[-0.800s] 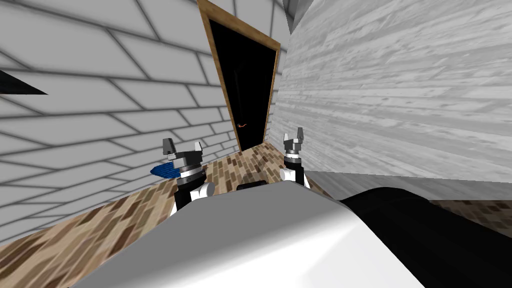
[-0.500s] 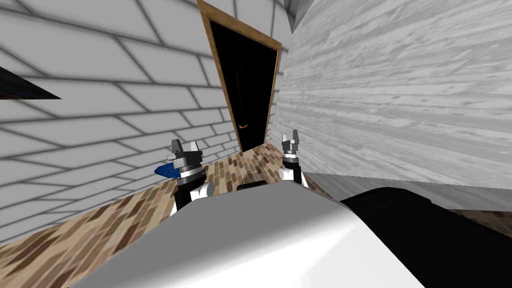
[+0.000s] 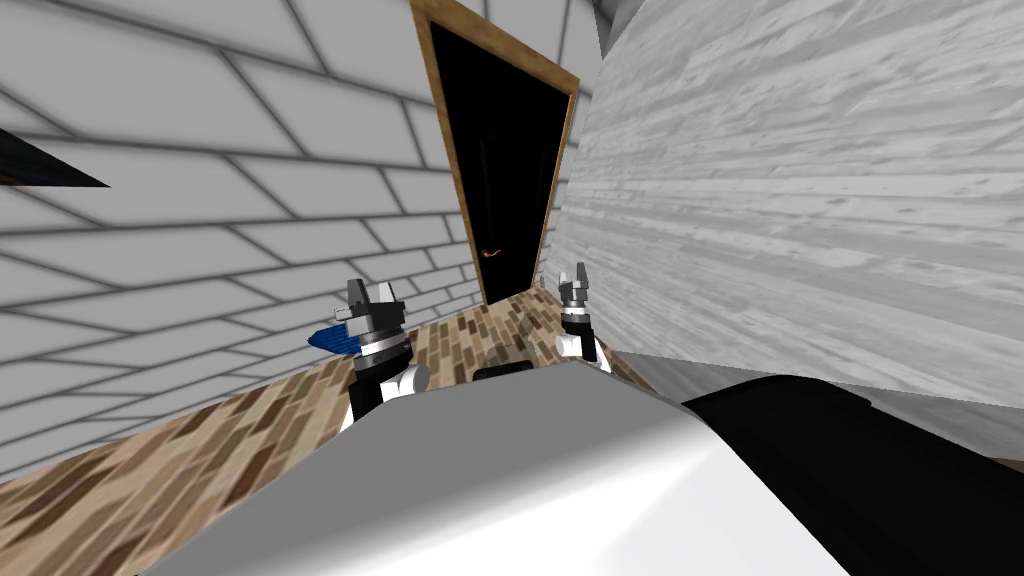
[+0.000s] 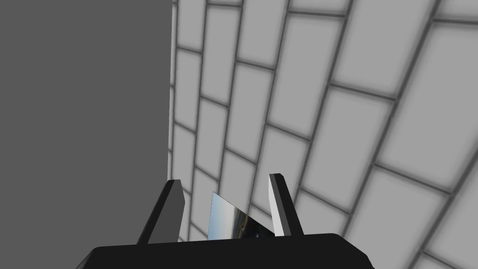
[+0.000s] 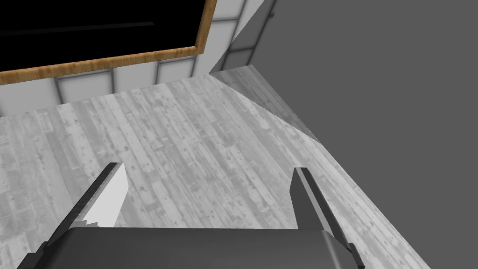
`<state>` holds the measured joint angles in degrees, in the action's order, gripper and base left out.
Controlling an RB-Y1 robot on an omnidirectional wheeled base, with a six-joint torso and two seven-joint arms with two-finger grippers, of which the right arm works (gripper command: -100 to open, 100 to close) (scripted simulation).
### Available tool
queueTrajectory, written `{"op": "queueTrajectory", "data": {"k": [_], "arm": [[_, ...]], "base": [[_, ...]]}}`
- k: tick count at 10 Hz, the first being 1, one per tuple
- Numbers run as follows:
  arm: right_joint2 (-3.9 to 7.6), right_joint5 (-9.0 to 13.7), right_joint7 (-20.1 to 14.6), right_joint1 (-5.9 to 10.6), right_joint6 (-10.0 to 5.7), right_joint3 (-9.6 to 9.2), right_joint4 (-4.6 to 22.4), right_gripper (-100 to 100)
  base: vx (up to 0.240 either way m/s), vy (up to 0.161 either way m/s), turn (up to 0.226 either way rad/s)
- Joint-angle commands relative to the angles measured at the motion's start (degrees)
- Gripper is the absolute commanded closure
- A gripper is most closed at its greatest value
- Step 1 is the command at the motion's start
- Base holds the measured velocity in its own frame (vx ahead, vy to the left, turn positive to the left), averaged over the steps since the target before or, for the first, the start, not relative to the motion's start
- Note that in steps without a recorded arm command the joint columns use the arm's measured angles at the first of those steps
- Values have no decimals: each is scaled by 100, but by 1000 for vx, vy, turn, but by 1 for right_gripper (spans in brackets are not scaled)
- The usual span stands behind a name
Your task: Pull the door open
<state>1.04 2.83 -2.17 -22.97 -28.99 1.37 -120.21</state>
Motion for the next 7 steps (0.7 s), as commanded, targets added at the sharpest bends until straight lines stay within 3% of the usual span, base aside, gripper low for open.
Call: {"op": "queueTrajectory", "data": {"k": [1,7], "arm": [[47,-12,-11,111,-46,16,244,-100],[219,-65,-53,548,-177,71,1171,-100]], "base": [[76,7,60],[87,14,63]]}}
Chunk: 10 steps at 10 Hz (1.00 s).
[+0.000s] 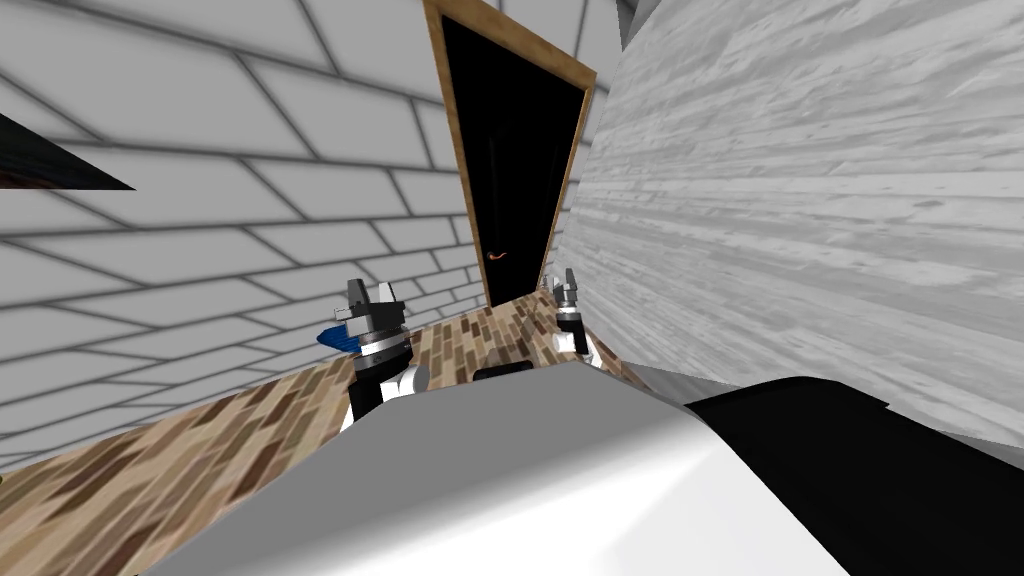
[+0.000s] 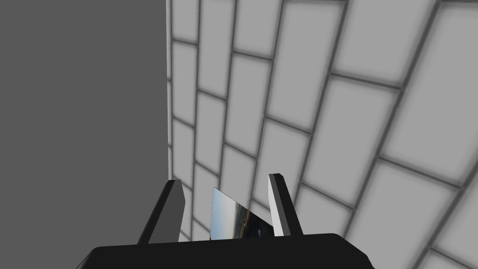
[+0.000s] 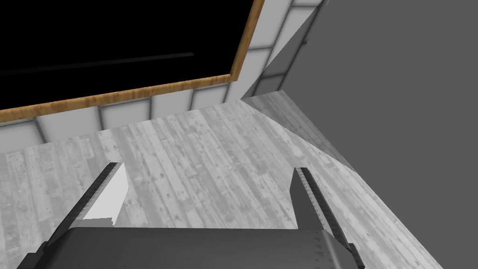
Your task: Pull the door open
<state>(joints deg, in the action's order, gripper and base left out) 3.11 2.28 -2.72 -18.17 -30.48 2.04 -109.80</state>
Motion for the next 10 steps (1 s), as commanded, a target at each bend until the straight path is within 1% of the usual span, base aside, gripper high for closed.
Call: {"op": "queueTrajectory", "data": {"k": [1,3,4,5,6,7,9,10], "arm": [[41,-19,-5,147,-52,14,286,-100],[98,-40,-22,317,-103,36,688,-100],[126,-50,-30,403,-129,47,843,-100],[126,-50,-30,403,-129,47,876,-100],[154,-61,-38,490,-156,58,1065,-100],[154,-61,-38,490,-156,58,1065,-100],[209,-82,-55,670,-209,80,1411,-100],[209,-82,-55,670,-209,80,1454,-100]], "base": [[93,18,74],[106,6,73],[98,16,62],[62,10,25],[58,10,55],[42,8,26],[65,14,58],[65,5,38]]}}
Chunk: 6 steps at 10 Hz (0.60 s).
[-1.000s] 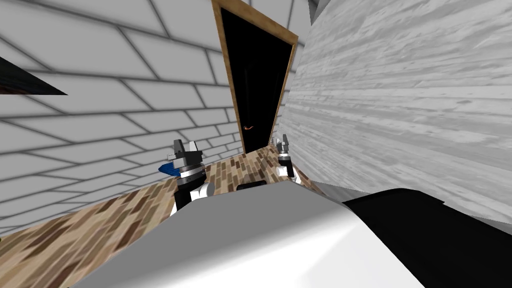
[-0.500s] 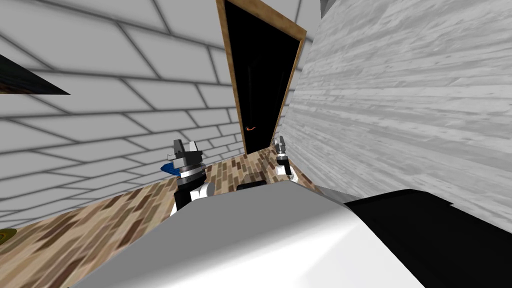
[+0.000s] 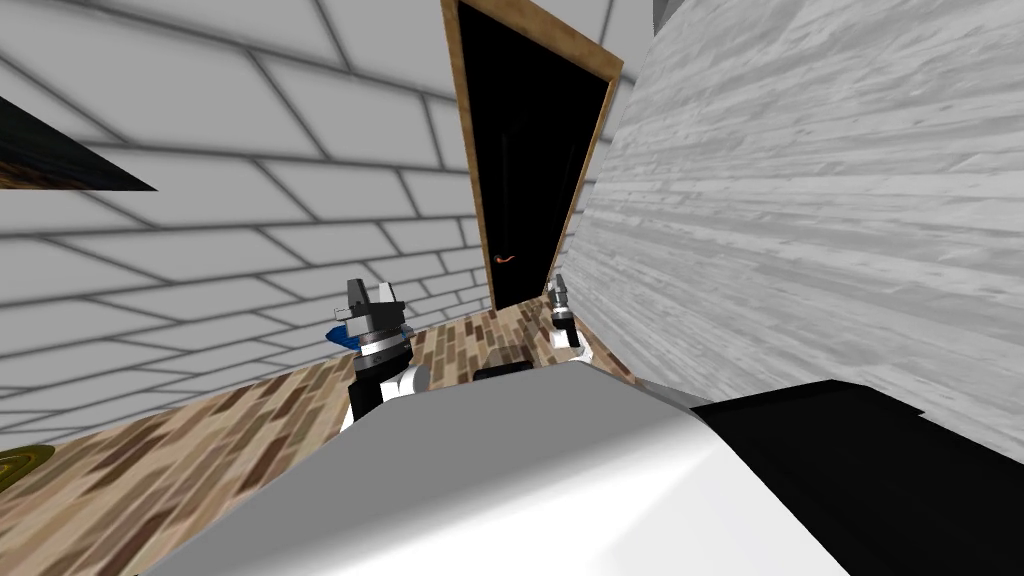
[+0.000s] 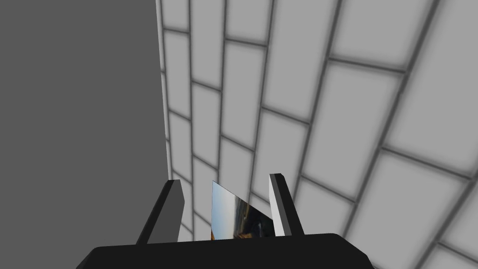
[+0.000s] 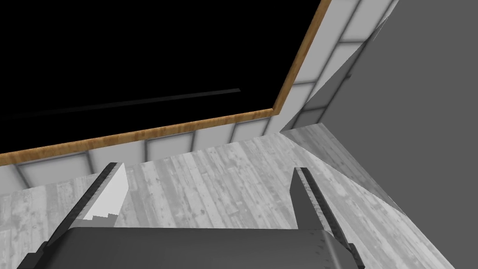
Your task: Pull the door open
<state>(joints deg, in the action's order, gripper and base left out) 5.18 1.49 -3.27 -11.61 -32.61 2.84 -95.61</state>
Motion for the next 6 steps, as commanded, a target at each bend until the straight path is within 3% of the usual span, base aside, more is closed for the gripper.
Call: {"op": "queueTrajectory", "data": {"k": [1,4,6], "arm": [[29,-14,-9,107,-24,12,234,-100],[108,-48,-36,386,-108,48,773,-100],[133,-59,-45,481,-137,60,1026,-100]], "base": [[65,1,47],[92,16,88],[70,3,31]]}}
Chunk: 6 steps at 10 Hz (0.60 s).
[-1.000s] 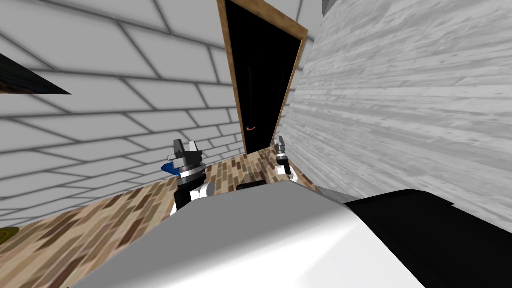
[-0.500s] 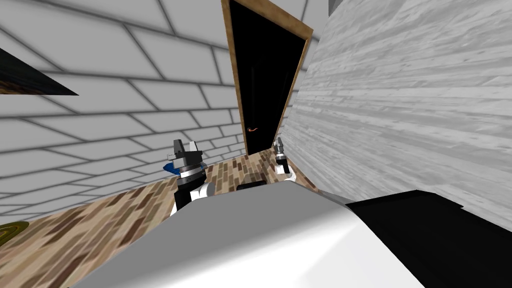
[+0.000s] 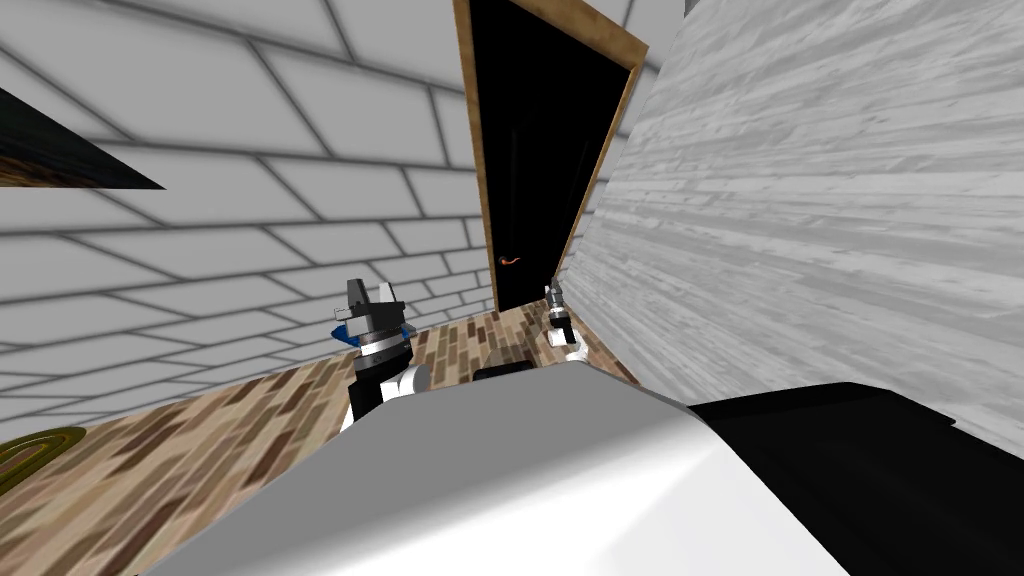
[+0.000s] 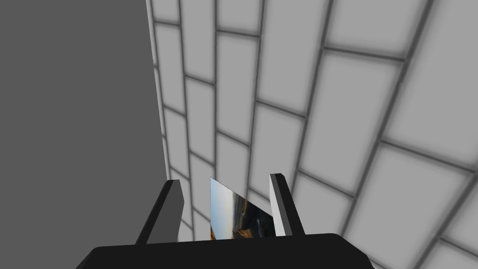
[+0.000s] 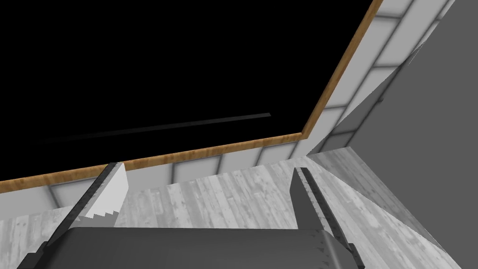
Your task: Pull the door open
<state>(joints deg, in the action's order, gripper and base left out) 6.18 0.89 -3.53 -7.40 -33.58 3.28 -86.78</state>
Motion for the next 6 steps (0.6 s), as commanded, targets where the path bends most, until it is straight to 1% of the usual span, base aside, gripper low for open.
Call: {"op": "queueTrajectory", "data": {"k": [1,3,4,5,6], "arm": [[33,1,-18,59,-39,16,162,-100],[83,-22,-36,249,-97,40,544,-100],[83,-22,-36,249,-97,40,574,-100],[108,-33,-45,345,-125,52,752,-100],[108,-33,-45,345,-125,52,780,-100]], "base": [[46,4,32],[59,8,76],[64,6,23],[60,11,45],[49,5,26]]}}
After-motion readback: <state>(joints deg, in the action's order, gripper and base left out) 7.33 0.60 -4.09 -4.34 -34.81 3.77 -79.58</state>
